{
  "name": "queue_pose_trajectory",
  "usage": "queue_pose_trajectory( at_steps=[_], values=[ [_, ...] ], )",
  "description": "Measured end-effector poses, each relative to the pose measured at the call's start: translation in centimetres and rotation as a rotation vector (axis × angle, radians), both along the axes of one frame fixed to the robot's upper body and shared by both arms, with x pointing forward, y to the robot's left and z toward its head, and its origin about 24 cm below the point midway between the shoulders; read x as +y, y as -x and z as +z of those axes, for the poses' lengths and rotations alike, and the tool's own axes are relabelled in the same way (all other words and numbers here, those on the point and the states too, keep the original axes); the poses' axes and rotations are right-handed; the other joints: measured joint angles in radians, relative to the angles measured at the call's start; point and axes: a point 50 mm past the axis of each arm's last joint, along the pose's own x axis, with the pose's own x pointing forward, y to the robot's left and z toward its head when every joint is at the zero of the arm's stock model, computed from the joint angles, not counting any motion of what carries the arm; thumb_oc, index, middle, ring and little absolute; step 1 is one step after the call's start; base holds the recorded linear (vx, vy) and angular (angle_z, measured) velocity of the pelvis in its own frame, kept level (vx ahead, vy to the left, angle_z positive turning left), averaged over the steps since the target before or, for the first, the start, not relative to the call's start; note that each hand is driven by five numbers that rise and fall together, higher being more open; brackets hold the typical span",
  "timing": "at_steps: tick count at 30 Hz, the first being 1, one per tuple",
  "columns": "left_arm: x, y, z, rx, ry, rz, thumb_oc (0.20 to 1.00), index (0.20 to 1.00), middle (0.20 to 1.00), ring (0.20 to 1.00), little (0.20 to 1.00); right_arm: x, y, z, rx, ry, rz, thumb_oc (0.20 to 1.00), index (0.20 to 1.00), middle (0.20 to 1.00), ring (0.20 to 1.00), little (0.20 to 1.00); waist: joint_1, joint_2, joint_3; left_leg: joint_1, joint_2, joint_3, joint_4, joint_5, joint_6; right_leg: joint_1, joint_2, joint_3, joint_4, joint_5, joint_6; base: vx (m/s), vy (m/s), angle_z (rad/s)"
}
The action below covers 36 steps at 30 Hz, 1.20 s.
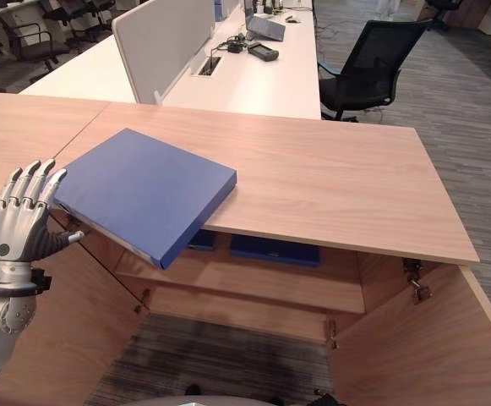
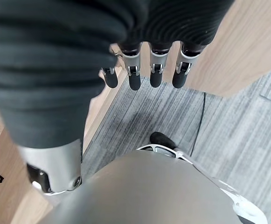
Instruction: Put the empty folder in the office cabinet
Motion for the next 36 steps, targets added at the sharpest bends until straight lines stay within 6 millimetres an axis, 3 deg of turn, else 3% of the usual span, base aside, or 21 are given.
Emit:
queue_pose_trajectory(
  at_steps=[3, 6, 11, 17, 23, 28, 36],
  values=[
    [0.2, 0.8, -0.2, 0.059, -0.055, -0.017, 1.000, 1.000, 1.000, 1.000, 1.000, 0.1, 0.1, 0.0, 0.001, -0.003, -0.003, 1.000, 1.000, 1.000, 1.000, 1.000, 0.016, -0.001, 0.007, 0.002, -0.001, 0.001, 0.000, 0.000, 0.000, 0.001, -0.001, 0.001, 0.000, 0.001, 0.001, 0.00, 0.000, 0.00],
    [-0.9, 1.0, 1.7, 0.021, -0.108, -0.101, 1.000, 1.000, 1.000, 1.000, 1.000, 0.1, 0.2, 0.0, -0.002, -0.006, -0.001, 1.000, 1.000, 1.000, 1.000, 1.000, 0.025, -0.002, 0.008, 0.010, -0.001, 0.002, 0.000, -0.001, 0.000, 0.010, -0.002, 0.002, 0.000, 0.001, 0.002, 0.00, 0.000, 0.00],
    [-1.2, 1.1, 2.2, 0.002, -0.110, -0.122, 1.000, 1.000, 1.000, 1.000, 1.000, 0.1, 0.3, -0.1, 0.001, -0.009, 0.000, 1.000, 1.000, 1.000, 1.000, 1.000, 0.024, -0.002, 0.009, 0.016, 0.000, 0.004, 0.000, -0.002, -0.002, 0.014, -0.001, 0.004, 0.000, 0.001, 0.001, 0.00, 0.000, 0.00],
    [-4.3, -0.1, 1.4, 0.064, -0.094, -0.281, 1.000, 1.000, 1.000, 1.000, 1.000, 0.2, 0.1, 0.0, -0.002, -0.012, 0.004, 1.000, 1.000, 1.000, 1.000, 1.000, -0.002, -0.004, 0.003, 0.021, 0.000, 0.009, 0.000, -0.002, -0.002, 0.016, 0.001, 0.009, 0.000, 0.002, 0.001, 0.00, 0.000, -0.02],
    [-5.0, -0.3, 0.8, 0.116, -0.099, -0.317, 1.000, 1.000, 1.000, 1.000, 1.000, 0.1, 0.0, 0.0, -0.005, -0.009, 0.002, 1.000, 1.000, 1.000, 1.000, 1.000, -0.017, 0.001, 0.002, 0.026, 0.000, 0.020, 0.000, -0.002, -0.002, 0.015, 0.000, 0.021, 0.000, 0.007, 0.001, 0.00, 0.004, -0.06],
    [-5.5, -0.3, -0.8, 0.197, -0.069, -0.337, 1.000, 1.000, 1.000, 1.000, 1.000, 0.1, -0.8, 0.0, 0.024, 0.028, 0.008, 1.000, 1.000, 1.000, 1.000, 1.000, -0.003, 0.020, -0.014, 0.034, -0.001, 0.021, 0.000, -0.002, -0.001, 0.022, -0.001, 0.023, 0.000, 0.010, -0.002, 0.01, 0.007, 0.00],
    [-5.6, -0.3, -1.6, 0.231, -0.062, -0.347, 1.000, 1.000, 1.000, 1.000, 1.000, -0.2, -1.9, 0.2, 0.000, 0.048, 0.012, 1.000, 1.000, 1.000, 1.000, 1.000, 0.000, 0.044, -0.032, 0.040, 0.000, 0.018, -0.001, -0.002, -0.001, 0.031, 0.000, 0.020, 0.000, 0.011, -0.002, 0.00, 0.000, 0.00]
  ],
)
